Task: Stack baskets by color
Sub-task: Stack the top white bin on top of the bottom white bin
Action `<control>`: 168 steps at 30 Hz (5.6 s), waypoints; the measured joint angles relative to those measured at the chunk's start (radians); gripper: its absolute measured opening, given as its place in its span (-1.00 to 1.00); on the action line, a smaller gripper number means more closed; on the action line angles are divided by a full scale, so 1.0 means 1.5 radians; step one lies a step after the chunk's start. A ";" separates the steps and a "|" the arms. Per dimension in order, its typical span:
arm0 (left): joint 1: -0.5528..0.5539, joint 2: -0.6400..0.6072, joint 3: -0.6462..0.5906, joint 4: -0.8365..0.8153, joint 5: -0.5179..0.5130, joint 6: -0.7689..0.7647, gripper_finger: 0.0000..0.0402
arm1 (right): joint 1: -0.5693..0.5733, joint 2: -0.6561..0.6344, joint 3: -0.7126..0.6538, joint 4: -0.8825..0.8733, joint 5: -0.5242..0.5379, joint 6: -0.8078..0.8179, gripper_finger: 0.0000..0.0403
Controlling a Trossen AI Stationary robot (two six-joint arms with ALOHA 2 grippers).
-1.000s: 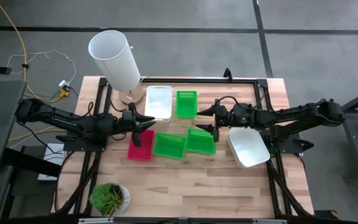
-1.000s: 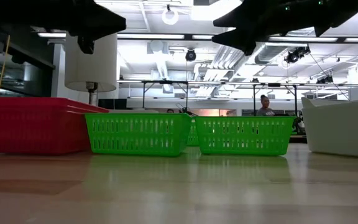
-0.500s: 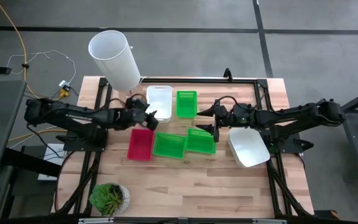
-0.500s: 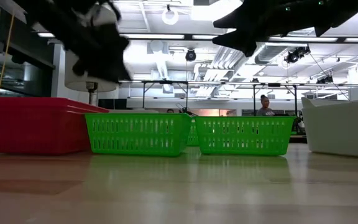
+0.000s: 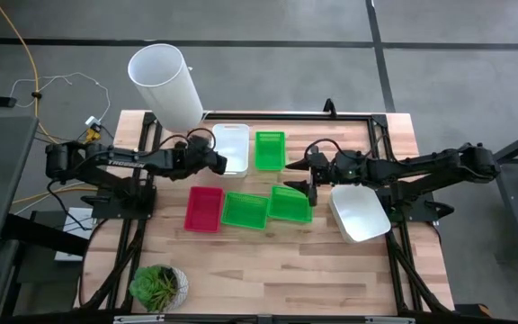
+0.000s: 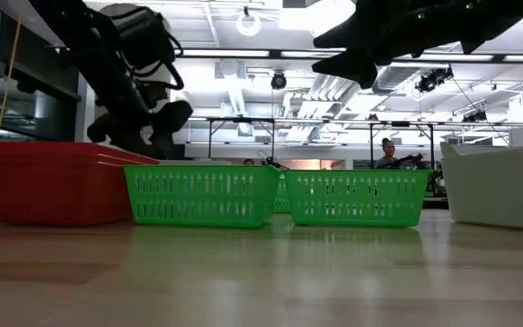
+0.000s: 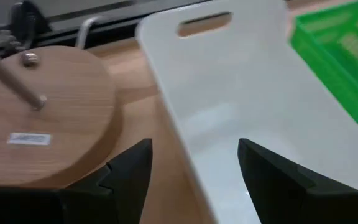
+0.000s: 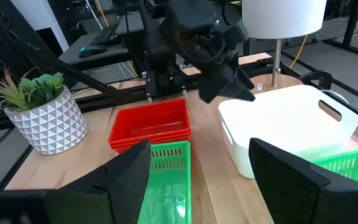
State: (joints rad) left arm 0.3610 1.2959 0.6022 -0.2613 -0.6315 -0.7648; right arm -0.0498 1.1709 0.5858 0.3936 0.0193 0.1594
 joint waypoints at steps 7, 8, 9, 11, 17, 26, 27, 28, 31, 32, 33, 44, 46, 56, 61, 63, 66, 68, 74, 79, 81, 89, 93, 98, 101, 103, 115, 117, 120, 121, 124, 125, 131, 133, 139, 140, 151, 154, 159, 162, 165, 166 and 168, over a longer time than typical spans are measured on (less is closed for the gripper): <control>0.006 0.020 0.000 -0.002 0.004 -0.014 0.12 | 0.000 0.000 0.000 -0.011 0.000 0.013 0.29; 0.006 0.027 0.000 -0.003 0.012 -0.014 0.12 | 0.000 0.000 0.000 -0.011 0.000 0.013 0.29; 0.006 0.034 0.000 -0.002 0.017 -0.015 0.12 | 0.000 0.000 0.000 -0.011 0.000 0.014 0.29; 0.006 0.052 0.000 0.001 0.020 -0.019 0.12 | 0.000 0.000 0.000 -0.011 0.000 0.016 0.29; 0.006 0.080 0.000 0.026 0.030 -0.016 -0.09 | 0.000 0.000 0.000 -0.011 0.000 0.018 0.29; 0.000 0.053 0.000 0.049 0.045 0.034 -0.95 | 0.000 0.000 0.000 -0.011 0.000 0.018 0.29; -0.002 0.049 0.000 0.050 0.045 0.035 -0.94 | 0.000 0.000 0.000 -0.011 0.000 0.018 0.29; -0.003 0.044 0.000 0.050 0.045 0.039 -0.94 | 0.000 0.000 0.000 -0.011 0.000 0.018 0.29; -0.015 0.016 -0.001 0.049 0.023 0.059 -0.99 | 0.000 0.000 0.000 -0.011 -0.003 0.018 0.29; -0.019 0.004 -0.001 0.051 0.010 0.063 -0.99 | 0.000 0.000 0.000 -0.011 -0.003 0.018 0.29; -0.024 -0.012 -0.001 0.049 0.000 0.064 -0.98 | 0.000 0.000 0.000 -0.011 -0.003 0.018 0.29; -0.117 -0.168 -0.001 0.053 -0.054 0.129 -1.00 | 0.000 0.000 0.000 0.005 0.014 0.061 0.29; -0.153 -0.173 -0.001 0.056 -0.074 0.129 -1.00 | 0.004 0.000 0.000 0.010 0.044 0.085 0.29; -0.298 -0.108 0.007 0.127 -0.179 0.126 -1.00 | 0.064 0.030 0.050 -0.047 0.213 0.086 0.29; -0.312 -0.050 0.075 0.134 -0.183 0.169 -1.00 | 0.085 0.097 0.128 -0.150 0.298 0.110 0.29; -0.317 -0.023 0.100 0.135 -0.194 0.191 -1.00 | 0.091 0.114 0.160 -0.180 0.317 0.116 0.29; -0.324 0.006 0.120 0.133 -0.200 0.206 -1.00 | 0.107 0.123 0.195 -0.225 0.347 0.120 0.29; -0.327 0.018 0.128 0.131 -0.201 0.206 -1.00 | 0.120 0.123 0.206 -0.264 0.391 0.135 0.29; -0.338 0.034 0.151 0.142 -0.199 0.221 -1.00 | 0.129 0.123 0.209 -0.322 0.461 0.186 0.18; -0.353 0.034 0.158 0.166 -0.199 0.252 -1.00 | 0.127 0.123 0.209 -0.320 0.473 0.193 -0.05; -0.361 0.034 0.158 0.186 -0.198 0.270 -1.00 | 0.118 0.123 0.209 -0.320 0.469 0.194 -0.15; -0.372 0.034 0.158 0.198 -0.186 0.280 -1.00 | 0.093 0.123 0.209 -0.321 0.392 0.210 -0.44; -0.381 0.034 0.158 0.212 -0.186 0.284 -1.00 | 0.094 0.123 0.209 -0.331 0.401 0.208 -0.74; -0.395 0.034 0.158 0.222 -0.188 0.319 -0.93 | 0.106 0.123 0.209 -0.343 0.406 0.204 -0.94; -0.411 0.034 0.158 0.220 -0.205 0.343 -0.83 | 0.109 0.117 0.208 -0.354 0.417 0.193 -0.98; -0.424 0.032 0.158 0.219 -0.216 0.357 -0.73 | 0.110 0.102 0.208 -0.369 0.421 0.189 -0.98; -0.536 -0.028 0.158 0.227 -0.285 0.425 -0.26 | 0.125 0.009 0.459 -0.834 0.373 0.129 -1.00; -0.544 -0.028 0.158 0.226 -0.285 0.429 -0.24 | 0.131 0.017 0.541 -0.937 0.333 0.101 -1.00; -0.548 -0.028 0.158 0.234 -0.285 0.443 -0.24 | 0.136 0.031 0.649 -1.089 0.263 0.080 -1.00; -0.548 -0.028 0.158 0.234 -0.284 0.443 -0.24 | 0.136 0.035 0.678 -1.143 0.242 0.070 -1.00; -0.547 -0.028 0.158 0.238 -0.272 0.443 -0.24 | 0.136 0.045 0.736 -1.293 0.226 0.074 -1.00; -0.547 -0.028 0.158 0.237 -0.269 0.443 -0.24 | 0.136 0.047 0.739 -1.320 0.229 0.099 -1.00; -0.547 -0.027 0.158 0.239 -0.267 0.442 -0.24 | 0.135 0.024 0.660 -1.308 0.155 0.081 -1.00; -0.547 -0.027 0.158 0.241 -0.265 0.442 -0.24 | 0.133 0.015 0.606 -1.303 0.131 0.070 -1.00; -0.547 -0.027 0.158 0.242 -0.259 0.443 -0.25 | 0.128 -0.001 0.490 -1.307 0.097 0.028 -1.00; -0.546 -0.027 0.158 0.242 -0.255 0.443 -0.25 | 0.127 -0.004 0.484 -1.306 0.094 0.017 -1.00; -0.524 -0.027 0.158 0.249 -0.196 0.428 -0.26 | 0.094 -0.008 0.494 -1.309 0.149 -0.109 -1.00; -0.523 -0.027 0.158 0.248 -0.184 0.425 -0.26 | 0.080 -0.010 0.498 -1.310 0.142 -0.130 -1.00; -0.523 -0.027 0.158 0.247 -0.182 0.425 -0.26 | 0.066 -0.010 0.498 -1.309 0.112 -0.181 -1.00; -0.523 -0.026 0.158 0.247 -0.172 0.425 -0.26 | 0.062 -0.010 0.498 -1.310 0.076 -0.223 -1.00; -0.523 -0.026 0.158 0.247 -0.166 0.425 -0.26 | 0.061 -0.010 0.498 -1.310 0.066 -0.241 -1.00; -0.523 -0.026 0.158 0.247 -0.163 0.425 -0.26 | 0.060 -0.010 0.497 -1.309 0.068 -0.242 -1.00; -0.523 -0.026 0.158 0.247 -0.162 0.425 -0.26 | 0.056 -0.010 0.487 -1.310 0.079 -0.246 -1.00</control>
State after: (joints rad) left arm -0.4229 1.2564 0.8394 0.1096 -0.8745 -0.1276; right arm 0.0341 1.1562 1.3166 -1.5709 0.1374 -0.2094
